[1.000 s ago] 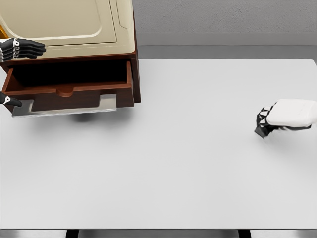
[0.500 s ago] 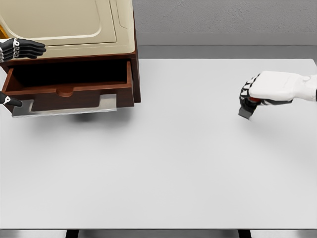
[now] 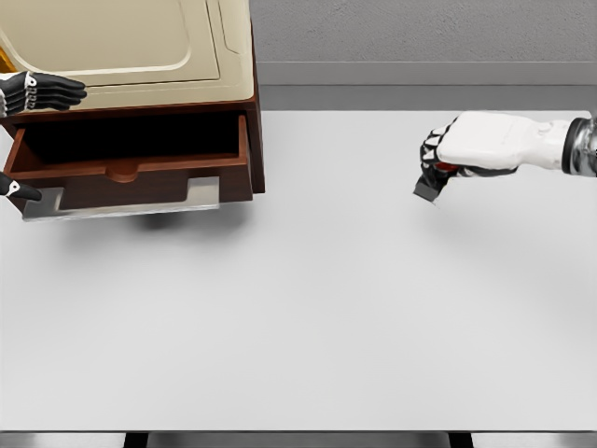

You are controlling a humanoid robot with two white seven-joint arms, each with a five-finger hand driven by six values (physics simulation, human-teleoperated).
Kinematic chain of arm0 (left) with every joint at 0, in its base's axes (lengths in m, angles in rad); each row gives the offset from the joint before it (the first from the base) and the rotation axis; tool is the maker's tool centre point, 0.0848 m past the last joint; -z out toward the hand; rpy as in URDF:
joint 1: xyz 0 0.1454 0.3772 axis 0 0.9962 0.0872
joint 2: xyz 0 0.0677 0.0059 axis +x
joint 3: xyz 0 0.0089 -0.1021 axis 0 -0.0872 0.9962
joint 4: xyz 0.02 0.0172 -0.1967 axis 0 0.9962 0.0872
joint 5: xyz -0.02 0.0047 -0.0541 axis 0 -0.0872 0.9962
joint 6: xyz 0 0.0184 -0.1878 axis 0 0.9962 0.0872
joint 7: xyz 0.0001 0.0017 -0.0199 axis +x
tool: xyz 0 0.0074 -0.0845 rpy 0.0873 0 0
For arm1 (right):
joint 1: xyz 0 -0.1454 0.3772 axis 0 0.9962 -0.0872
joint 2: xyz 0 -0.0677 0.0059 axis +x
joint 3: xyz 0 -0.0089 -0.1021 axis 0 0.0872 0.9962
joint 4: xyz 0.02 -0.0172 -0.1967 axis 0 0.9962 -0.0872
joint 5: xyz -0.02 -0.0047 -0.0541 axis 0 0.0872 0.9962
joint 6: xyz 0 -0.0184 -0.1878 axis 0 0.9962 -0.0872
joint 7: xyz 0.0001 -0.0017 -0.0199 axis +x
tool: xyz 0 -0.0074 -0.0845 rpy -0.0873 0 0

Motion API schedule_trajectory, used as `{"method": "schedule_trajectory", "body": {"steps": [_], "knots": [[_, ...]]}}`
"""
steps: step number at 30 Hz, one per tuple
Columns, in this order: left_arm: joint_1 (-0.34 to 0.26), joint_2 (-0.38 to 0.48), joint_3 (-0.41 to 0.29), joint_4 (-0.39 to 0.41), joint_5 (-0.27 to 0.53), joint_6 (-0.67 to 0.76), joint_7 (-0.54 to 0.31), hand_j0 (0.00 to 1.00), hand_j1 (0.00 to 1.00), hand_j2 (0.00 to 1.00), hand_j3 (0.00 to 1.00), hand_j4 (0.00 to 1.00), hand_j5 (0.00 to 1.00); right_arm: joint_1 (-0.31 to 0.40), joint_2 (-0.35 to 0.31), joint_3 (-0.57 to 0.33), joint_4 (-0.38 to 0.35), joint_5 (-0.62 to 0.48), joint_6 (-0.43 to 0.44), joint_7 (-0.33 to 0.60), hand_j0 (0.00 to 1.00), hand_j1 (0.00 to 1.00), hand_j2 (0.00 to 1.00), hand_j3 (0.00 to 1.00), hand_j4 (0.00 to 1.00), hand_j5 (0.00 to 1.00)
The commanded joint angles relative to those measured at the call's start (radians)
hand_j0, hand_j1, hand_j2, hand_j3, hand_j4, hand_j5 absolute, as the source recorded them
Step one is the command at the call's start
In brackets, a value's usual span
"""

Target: Open the cabinet drawer with left arm, and place a switch into the drawer with right arm

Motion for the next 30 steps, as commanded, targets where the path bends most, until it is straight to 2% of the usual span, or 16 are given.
{"method": "schedule_trajectory", "body": {"steps": [1, 5, 9, 14, 20, 22, 30], "knots": [[0.0, 0.001, 0.001, 0.0, 0.005, 0.001, 0.0, 0.97, 0.97, 0.97, 0.97, 0.97, 0.97, -0.002, 0.03, 0.003, 0.009, -0.005, 0.002, 0.0, 0.37, 0.37, 0.37, 0.37, 0.37, 0.37], [0.002, 0.001, 0.001, 0.0, 0.005, 0.001, 0.0, 0.97, 0.97, 0.97, 0.97, 0.97, 0.97, -0.06, 0.072, 0.04, 0.012, -0.006, 0.002, 0.0, 0.37, 0.37, 0.37, 0.37, 0.37, 0.37], [0.003, 0.001, 0.001, 0.0, 0.004, 0.001, 0.0, 0.97, 0.97, 0.97, 0.97, 0.97, 0.97, -0.11, 0.081, 0.063, 0.012, -0.006, 0.002, 0.0, 0.38, 0.38, 0.38, 0.38, 0.38, 0.38], [0.002, 0.001, 0.001, 0.0, 0.004, -0.001, 0.0, 0.97, 0.97, 0.97, 0.97, 0.97, 0.97, -0.14, 0.141, 0.079, 0.016, -0.006, 0.002, 0.0, 0.38, 0.38, 0.38, 0.38, 0.38, 0.38], [0.002, 0.001, 0.001, 0.0, 0.004, -0.001, 0.0, 0.97, 0.97, 0.97, 0.97, 0.97, 0.97, -0.178, 0.17, 0.079, 0.019, -0.006, 0.002, 0.0, 0.39, 0.39, 0.39, 0.39, 0.39, 0.39], [0.0, -0.008, 0.001, 0.0, 0.004, 0.001, 0.0, 0.97, 0.97, 0.97, 0.97, 0.97, 0.97, -0.218, 0.193, 0.135, 0.023, -0.006, 0.002, 0.0, 0.39, 0.39, 0.39, 0.39, 0.39, 0.39], [0.002, -0.014, 0.001, 0.0, 0.004, 0.001, 0.0, 0.97, 0.97, 0.97, 0.97, 0.97, 0.97, -0.316, 0.273, 0.209, 0.023, -0.008, 0.002, 0.0, 0.4, 0.4, 0.4, 0.4, 0.4, 0.4]]}}
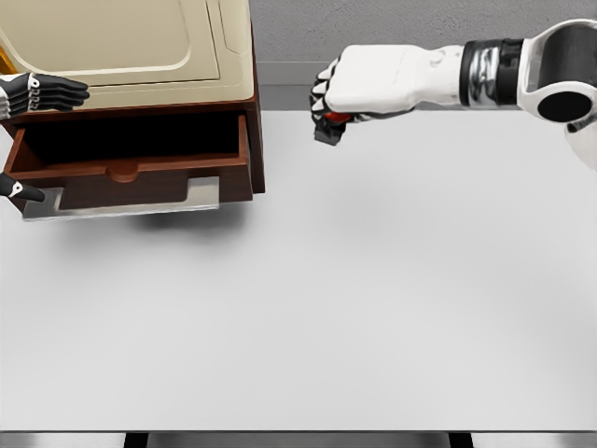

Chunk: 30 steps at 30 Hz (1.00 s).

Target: Open the cabinet drawer with left arm, and place a switch into the drawer with right arm

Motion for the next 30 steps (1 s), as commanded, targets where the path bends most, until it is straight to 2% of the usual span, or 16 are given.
{"method": "schedule_trajectory", "body": {"steps": [1, 12, 26, 30], "knots": [[-0.002, -0.004, 0.001, 0.001, 0.004, 0.002, 0.0, 0.97, 0.97, 0.97, 0.97, 0.97, 0.97, -0.005, 0.031, 0.029, 0.0, -0.004, 0.003, -0.001, 0.41, 0.41, 0.41, 0.41, 0.41, 0.41], [-0.002, -0.018, 0.001, -0.001, -0.02, 0.002, 0.0, 0.97, 0.97, 0.97, 0.97, 0.97, 0.97, -0.121, 0.112, 0.113, 0.0, -0.006, 0.003, -0.001, 0.42, 0.42, 0.42, 0.42, 0.42, 0.42], [0.0, -0.026, 0.001, -0.001, -0.023, 0.002, 0.0, 0.97, 0.97, 0.97, 0.97, 0.97, 0.97, -0.213, 0.223, 0.193, 0.001, -0.007, 0.003, -0.001, 0.45, 0.45, 0.45, 0.45, 0.45, 0.45], [-0.002, -0.026, 0.001, 0.001, -0.023, 0.002, 0.0, 0.97, 0.97, 0.97, 0.97, 0.97, 0.97, -0.244, 0.278, 0.195, 0.052, -0.007, 0.003, -0.001, 0.46, 0.46, 0.46, 0.46, 0.46, 0.46]]}}
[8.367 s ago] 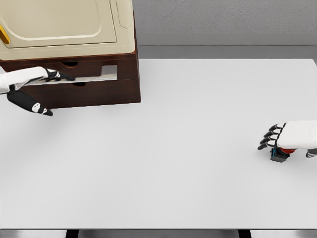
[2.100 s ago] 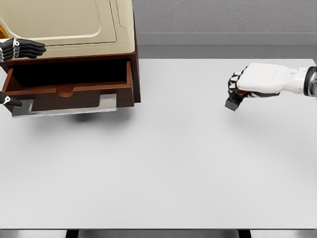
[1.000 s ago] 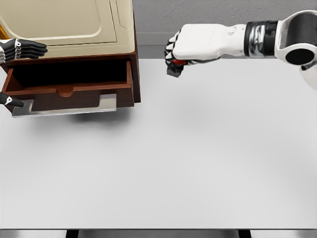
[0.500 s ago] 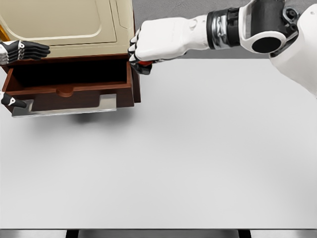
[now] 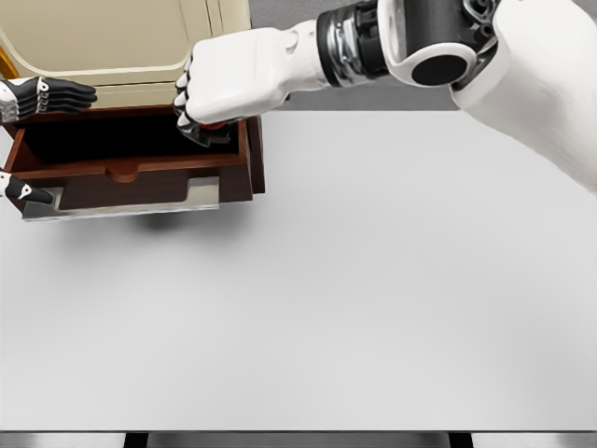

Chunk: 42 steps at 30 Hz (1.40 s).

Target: Open the cabinet drawer with left arm, and place a switch into the drawer with right arm

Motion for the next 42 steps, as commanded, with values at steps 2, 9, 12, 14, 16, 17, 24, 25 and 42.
{"method": "schedule_trajectory", "body": {"steps": [2, 9, 12, 14, 16, 17, 24, 25, 42], "knots": [[0.0, -0.005, 0.001, 0.001, -0.008, 0.001, 0.0, 0.97, 0.97, 0.97, 0.97, 0.97, 0.97, -0.008, 0.044, 0.022, 0.029, -0.002, 0.002, 0.0, 0.46, 0.46, 0.46, 0.46, 0.46, 0.46], [0.002, -0.011, 0.002, 0.009, -0.025, 0.002, 0.0, 0.97, 0.97, 0.97, 0.97, 0.97, 0.97, -0.04, 0.098, 0.04, 0.129, -0.002, 0.002, 0.0, 0.47, 0.47, 0.47, 0.47, 0.47, 0.47], [0.0, -0.011, 0.002, 0.038, -0.028, 0.002, 0.0, 0.97, 0.97, 0.97, 0.97, 0.97, 0.97, -0.048, 0.132, 0.052, 0.164, -0.002, 0.002, 0.0, 0.48, 0.48, 0.48, 0.48, 0.48, 0.48], [-0.003, -0.045, 0.014, 0.07, -0.052, 0.002, 0.0, 0.97, 0.97, 0.97, 0.97, 0.97, 0.97, -0.048, 0.158, 0.058, 0.198, -0.002, 0.002, 0.0, 0.49, 0.49, 0.49, 0.49, 0.49, 0.49], [-0.003, -0.091, 0.045, 0.073, -0.092, 0.035, 0.0, 0.97, 0.97, 0.97, 0.97, 0.97, 0.97, -0.058, 0.167, 0.058, 0.207, -0.002, 0.002, 0.0, 0.49, 0.49, 0.49, 0.49, 0.49, 0.49], [-0.002, -0.094, 0.05, 0.072, -0.094, 0.036, 0.0, 0.97, 0.97, 0.97, 0.97, 0.97, 0.97, -0.058, 0.175, 0.058, 0.224, -0.002, 0.002, 0.0, 0.49, 0.49, 0.49, 0.49, 0.49, 0.49], [-0.003, -0.092, 0.051, 0.072, -0.094, 0.036, 0.0, 0.97, 0.97, 0.97, 0.97, 0.97, 0.97, -0.066, 0.191, 0.069, 0.273, -0.001, 0.002, 0.0, 0.63, 0.63, 0.63, 0.63, 0.63, 0.63], [-0.003, -0.092, 0.051, 0.072, -0.094, 0.036, 0.0, 0.97, 0.97, 0.97, 0.97, 0.97, 0.97, -0.068, 0.191, 0.065, 0.279, 0.003, 0.002, 0.0, 0.89, 0.89, 0.89, 0.89, 0.89, 0.89], [0.015, -0.029, 0.041, -0.001, -0.088, 0.006, 0.0, 0.98, 0.98, 0.98, 0.98, 0.98, 0.98, 0.004, -0.522, -0.083, -0.263, -0.14, 0.002, 0.0, 1.0, 1.0, 1.0, 1.0, 1.0, 1.0]]}}
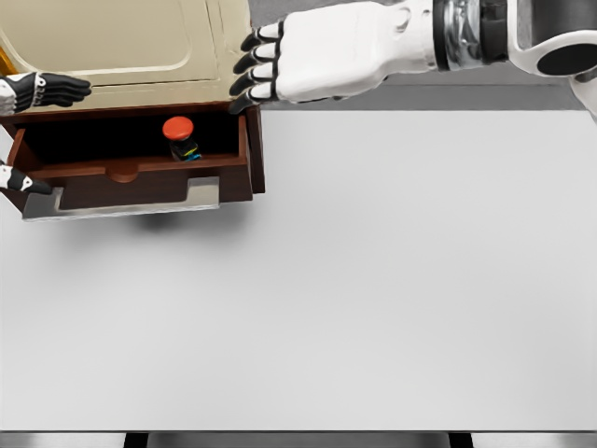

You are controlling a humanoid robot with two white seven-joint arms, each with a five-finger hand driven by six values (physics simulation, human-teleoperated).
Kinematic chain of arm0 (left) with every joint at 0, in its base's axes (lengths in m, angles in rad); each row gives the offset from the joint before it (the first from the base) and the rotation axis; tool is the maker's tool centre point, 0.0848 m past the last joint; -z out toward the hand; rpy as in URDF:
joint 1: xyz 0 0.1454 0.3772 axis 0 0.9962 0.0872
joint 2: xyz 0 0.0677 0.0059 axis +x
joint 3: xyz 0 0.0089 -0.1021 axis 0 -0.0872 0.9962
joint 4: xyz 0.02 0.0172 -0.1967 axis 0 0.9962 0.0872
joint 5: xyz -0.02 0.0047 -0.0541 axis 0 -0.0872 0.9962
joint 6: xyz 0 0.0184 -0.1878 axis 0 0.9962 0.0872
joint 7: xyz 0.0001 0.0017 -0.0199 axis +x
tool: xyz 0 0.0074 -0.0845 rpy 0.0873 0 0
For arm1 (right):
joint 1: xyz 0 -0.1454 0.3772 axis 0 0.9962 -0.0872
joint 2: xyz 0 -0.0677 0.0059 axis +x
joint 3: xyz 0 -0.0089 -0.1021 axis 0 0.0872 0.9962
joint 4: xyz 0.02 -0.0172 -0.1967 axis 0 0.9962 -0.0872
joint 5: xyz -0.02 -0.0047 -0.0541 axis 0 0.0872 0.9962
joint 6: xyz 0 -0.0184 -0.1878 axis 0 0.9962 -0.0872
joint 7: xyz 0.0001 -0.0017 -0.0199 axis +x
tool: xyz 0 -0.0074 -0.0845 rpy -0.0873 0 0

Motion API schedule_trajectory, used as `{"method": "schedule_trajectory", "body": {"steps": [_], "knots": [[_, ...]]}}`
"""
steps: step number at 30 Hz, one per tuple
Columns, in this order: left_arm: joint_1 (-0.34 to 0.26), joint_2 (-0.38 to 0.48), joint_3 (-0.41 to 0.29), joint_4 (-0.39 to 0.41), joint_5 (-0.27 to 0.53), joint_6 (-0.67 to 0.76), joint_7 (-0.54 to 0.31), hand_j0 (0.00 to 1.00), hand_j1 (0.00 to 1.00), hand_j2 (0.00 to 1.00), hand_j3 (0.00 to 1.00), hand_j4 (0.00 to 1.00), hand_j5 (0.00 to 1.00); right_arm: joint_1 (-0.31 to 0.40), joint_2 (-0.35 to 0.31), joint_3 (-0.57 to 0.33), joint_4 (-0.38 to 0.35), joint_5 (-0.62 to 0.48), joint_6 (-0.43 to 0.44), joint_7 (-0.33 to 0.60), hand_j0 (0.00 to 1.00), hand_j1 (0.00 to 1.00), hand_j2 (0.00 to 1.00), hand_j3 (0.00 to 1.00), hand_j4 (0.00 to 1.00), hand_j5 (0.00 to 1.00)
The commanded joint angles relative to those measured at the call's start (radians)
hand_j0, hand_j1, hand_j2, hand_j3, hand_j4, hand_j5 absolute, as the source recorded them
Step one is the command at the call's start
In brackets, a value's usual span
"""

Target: Open the cabinet drawer with left arm, and place a switch into the drawer with right arm

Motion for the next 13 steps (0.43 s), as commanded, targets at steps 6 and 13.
{"method": "schedule_trajectory", "body": {"steps": [6, 13], "knots": [[0.031, 0.025, -0.123, -0.029, -0.051, -0.406, 0.0, 1.0, 1.0, 1.0, 1.0, 1.0, 1.0, 0.268, -0.369, -0.042, -0.114, -0.059, 0.003, -0.001, 1.0, 1.0, 1.0, 1.0, 1.0, 1.0], [0.033, 0.025, -0.154, -0.027, -0.074, -0.457, 0.0, 1.0, 1.0, 1.0, 1.0, 1.0, 1.0, 0.422, -0.43, -0.14, -0.114, -0.061, 0.003, -0.001, 1.0, 1.0, 1.0, 1.0, 1.0, 1.0]]}}
